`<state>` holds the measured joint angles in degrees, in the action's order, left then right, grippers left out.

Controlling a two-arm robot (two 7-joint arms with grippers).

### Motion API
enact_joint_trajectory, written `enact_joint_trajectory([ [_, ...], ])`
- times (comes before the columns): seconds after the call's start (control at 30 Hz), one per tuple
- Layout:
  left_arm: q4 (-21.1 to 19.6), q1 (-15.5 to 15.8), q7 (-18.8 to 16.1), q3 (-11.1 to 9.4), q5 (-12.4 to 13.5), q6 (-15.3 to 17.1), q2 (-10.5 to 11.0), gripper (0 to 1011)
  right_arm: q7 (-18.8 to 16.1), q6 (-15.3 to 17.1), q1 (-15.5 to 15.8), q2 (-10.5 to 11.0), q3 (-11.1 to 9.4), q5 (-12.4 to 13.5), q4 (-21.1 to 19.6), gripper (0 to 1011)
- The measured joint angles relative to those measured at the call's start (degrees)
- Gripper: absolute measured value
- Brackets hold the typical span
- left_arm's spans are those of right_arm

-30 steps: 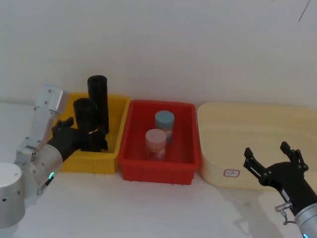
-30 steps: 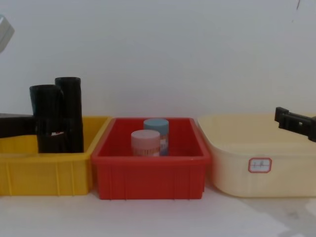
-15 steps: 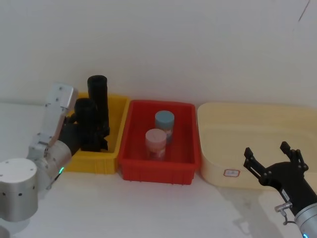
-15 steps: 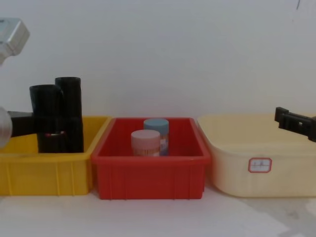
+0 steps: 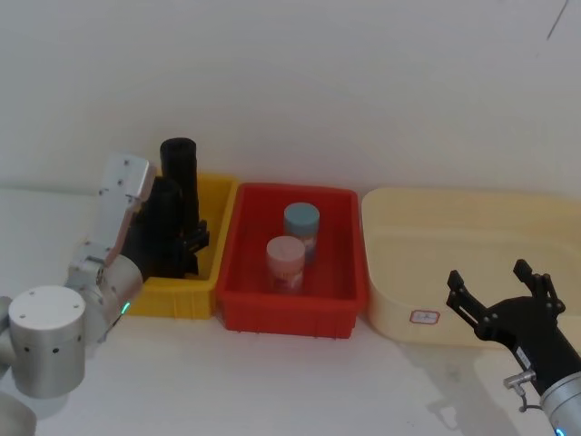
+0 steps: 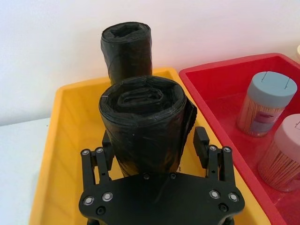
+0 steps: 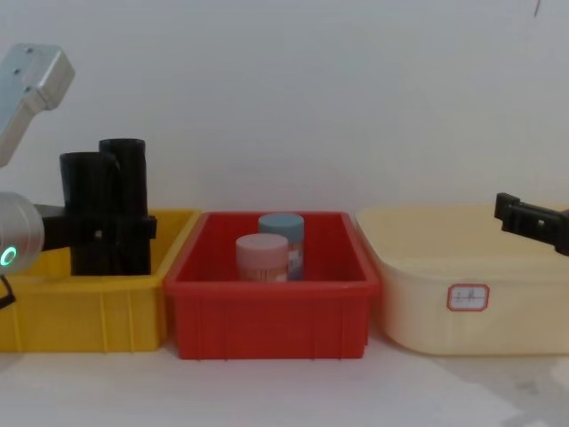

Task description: Pick up the garbage bag with the one hand and transfer it to the other hand.

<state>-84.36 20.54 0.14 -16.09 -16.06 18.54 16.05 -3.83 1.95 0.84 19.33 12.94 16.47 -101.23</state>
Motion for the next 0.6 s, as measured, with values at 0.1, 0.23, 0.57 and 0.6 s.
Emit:
enact_joint_trajectory([
  [0.1,0.4,0.2,0.0,-0.1,0.2,-0.2,-0.2,1001,0.0,0.0,0.0,0.0,0.0,0.0,0.0,1004],
  [0.23,0.9,0.5,0.0,-0.2,0.4,-0.3,-0.3,1001,0.0,0.0,0.0,0.0,0.0,0.0,0.0,1004],
  [0.57,1.4,0.8,0.0,-0.4,0.6,-0.5,-0.6,1001,0.0,0.0,0.0,0.0,0.0,0.0,0.0,1004],
  [0.6,1.5,0.9,0.0,-0.4,0.6,-0.6,-0.6,989,0.0,0.0,0.0,0.0,0.0,0.0,0.0,1004],
])
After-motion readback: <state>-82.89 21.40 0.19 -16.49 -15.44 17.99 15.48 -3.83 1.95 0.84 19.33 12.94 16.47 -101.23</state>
